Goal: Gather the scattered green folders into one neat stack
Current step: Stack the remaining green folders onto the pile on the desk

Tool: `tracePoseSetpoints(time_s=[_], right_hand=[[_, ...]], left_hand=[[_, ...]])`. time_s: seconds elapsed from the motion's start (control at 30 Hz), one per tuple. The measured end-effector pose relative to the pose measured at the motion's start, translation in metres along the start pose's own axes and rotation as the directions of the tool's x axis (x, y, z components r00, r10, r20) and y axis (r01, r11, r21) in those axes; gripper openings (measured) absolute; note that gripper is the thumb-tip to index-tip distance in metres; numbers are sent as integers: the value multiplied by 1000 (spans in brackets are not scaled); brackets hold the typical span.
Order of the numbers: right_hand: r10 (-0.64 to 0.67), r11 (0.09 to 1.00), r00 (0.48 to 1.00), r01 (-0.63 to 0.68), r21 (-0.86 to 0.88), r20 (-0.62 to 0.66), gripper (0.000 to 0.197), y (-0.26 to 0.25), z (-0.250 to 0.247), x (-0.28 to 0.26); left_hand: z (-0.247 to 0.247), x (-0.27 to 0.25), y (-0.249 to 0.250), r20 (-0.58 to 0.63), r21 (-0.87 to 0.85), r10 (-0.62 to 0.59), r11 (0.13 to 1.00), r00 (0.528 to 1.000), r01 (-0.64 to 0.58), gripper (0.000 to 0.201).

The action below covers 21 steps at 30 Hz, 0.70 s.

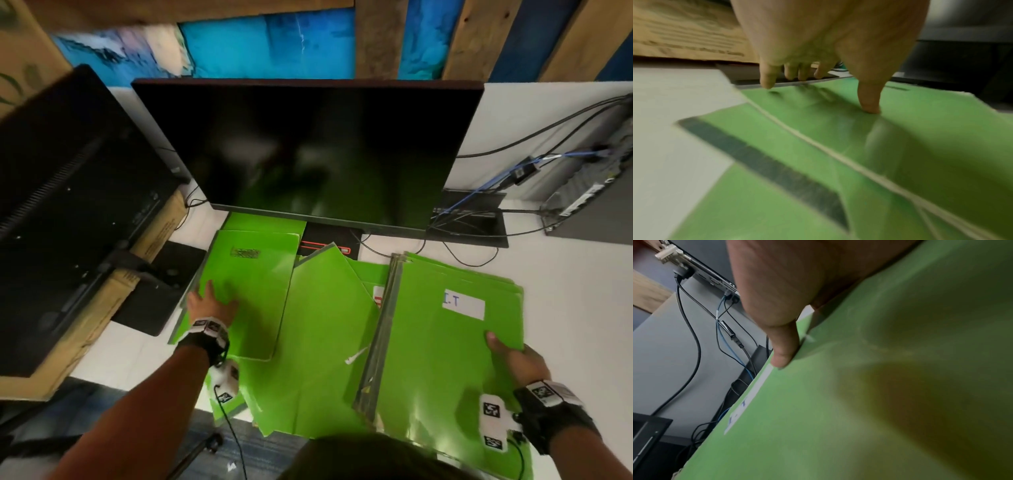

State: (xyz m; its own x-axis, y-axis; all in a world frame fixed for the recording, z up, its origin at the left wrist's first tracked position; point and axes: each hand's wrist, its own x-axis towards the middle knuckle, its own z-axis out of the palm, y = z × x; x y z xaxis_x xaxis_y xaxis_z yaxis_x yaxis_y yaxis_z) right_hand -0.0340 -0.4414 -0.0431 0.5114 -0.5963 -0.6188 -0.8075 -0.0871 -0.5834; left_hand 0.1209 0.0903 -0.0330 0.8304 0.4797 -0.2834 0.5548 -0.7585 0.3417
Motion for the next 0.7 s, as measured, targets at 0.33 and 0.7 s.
tracePoseSetpoints(time_s=[0.33, 0.7], right_hand=[[23, 1000, 999, -23, 0, -23, 61, 0, 3, 0], [21, 999, 999, -23, -42, -38, 58, -3, 3, -4]], left_hand=[[3, -14, -40, 222, 211, -25, 977, 975, -23, 126], [-3, -5, -1, 258, 72, 54, 995, 965, -75, 106]])
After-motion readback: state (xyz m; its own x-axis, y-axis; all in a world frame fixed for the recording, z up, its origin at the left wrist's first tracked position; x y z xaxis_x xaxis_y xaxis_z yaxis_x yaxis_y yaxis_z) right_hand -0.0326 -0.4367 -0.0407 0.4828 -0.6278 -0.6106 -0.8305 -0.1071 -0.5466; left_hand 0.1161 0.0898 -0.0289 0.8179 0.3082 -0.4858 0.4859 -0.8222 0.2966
